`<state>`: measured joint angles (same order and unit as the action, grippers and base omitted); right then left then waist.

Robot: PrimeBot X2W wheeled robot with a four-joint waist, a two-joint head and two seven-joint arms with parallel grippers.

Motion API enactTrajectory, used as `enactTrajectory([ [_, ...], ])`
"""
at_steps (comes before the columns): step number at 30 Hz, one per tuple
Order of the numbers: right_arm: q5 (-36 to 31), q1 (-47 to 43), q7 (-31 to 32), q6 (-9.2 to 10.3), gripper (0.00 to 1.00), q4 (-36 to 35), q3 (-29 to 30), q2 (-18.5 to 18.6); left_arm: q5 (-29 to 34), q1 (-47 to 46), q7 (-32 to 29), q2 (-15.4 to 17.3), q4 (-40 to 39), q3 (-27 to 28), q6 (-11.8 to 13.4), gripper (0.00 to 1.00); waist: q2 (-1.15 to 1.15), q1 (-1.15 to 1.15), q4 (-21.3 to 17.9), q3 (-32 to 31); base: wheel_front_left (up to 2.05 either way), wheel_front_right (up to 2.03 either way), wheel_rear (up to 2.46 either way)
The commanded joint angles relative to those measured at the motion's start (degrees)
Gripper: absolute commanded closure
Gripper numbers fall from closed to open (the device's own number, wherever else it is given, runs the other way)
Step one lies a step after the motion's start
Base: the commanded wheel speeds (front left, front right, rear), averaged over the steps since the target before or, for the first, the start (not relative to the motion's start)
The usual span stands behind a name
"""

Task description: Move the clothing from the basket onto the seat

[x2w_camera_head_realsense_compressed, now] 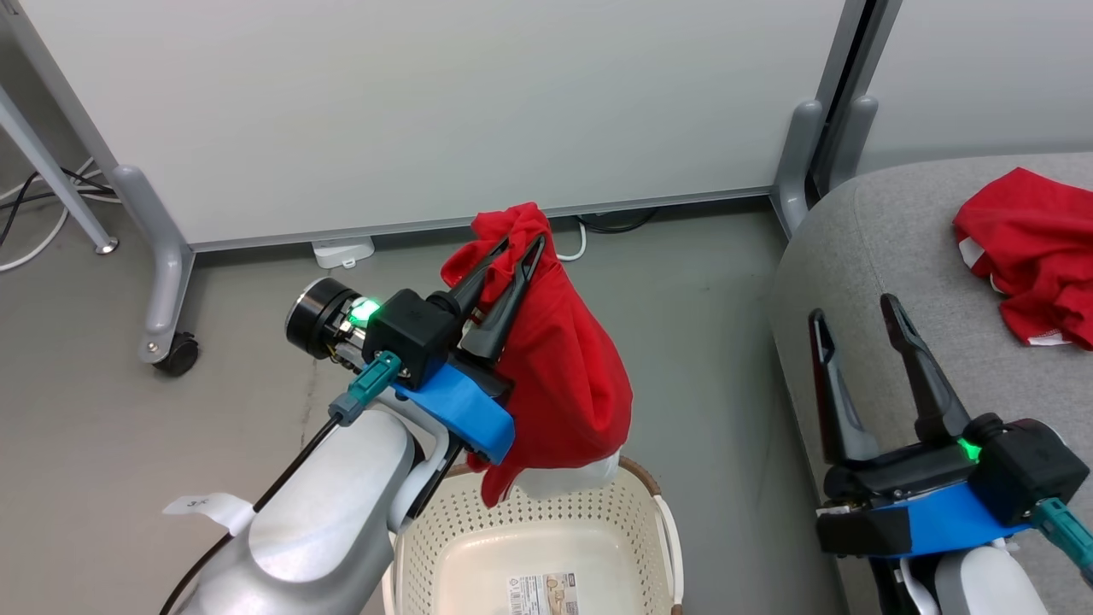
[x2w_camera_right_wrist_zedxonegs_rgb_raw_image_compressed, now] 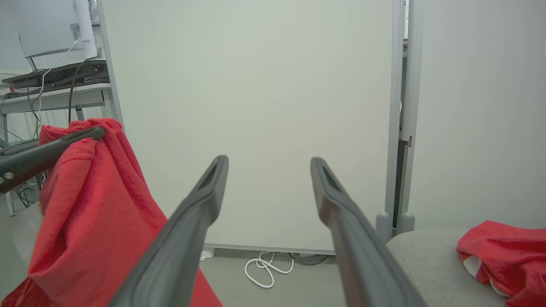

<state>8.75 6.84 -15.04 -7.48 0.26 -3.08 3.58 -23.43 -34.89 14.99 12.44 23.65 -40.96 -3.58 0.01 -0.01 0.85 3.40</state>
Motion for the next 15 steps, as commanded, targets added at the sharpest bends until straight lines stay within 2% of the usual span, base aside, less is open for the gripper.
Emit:
enactTrajectory([
  [1,0.1,-0.4,-0.2,-0.03,0.0,-0.4,-0.5,-0.1,0.3,0.8,0.3,0.0,0.0,0.5,-0.2,1.0,-0.01,0.01,-0.1,-0.2,0.0,0.0,0.0],
  [5,0.2,0.6,-0.2,-0.03,0.0,-1.5,-3.7,0.8,0.9,1.1,0.3,-0.2,0.6,0.7,-0.5,1.0,-0.01,0.01,-0.3,-0.6,0.0,0.0,0.0],
  [12,1.7,3.0,-0.2,-0.03,0.0,-2.4,-14.5,2.1,1.9,-0.4,0.3,-1.2,1.9,0.3,-1.2,1.0,-0.01,0.01,0.1,-0.4,0.0,0.0,0.0],
  [15,1.6,4.1,-0.2,-0.03,0.0,-1.1,-17.3,1.8,2.3,-1.2,0.3,-2.1,1.8,0.0,-1.4,1.0,-0.01,0.01,0.8,0.2,0.0,0.0,0.0],
])
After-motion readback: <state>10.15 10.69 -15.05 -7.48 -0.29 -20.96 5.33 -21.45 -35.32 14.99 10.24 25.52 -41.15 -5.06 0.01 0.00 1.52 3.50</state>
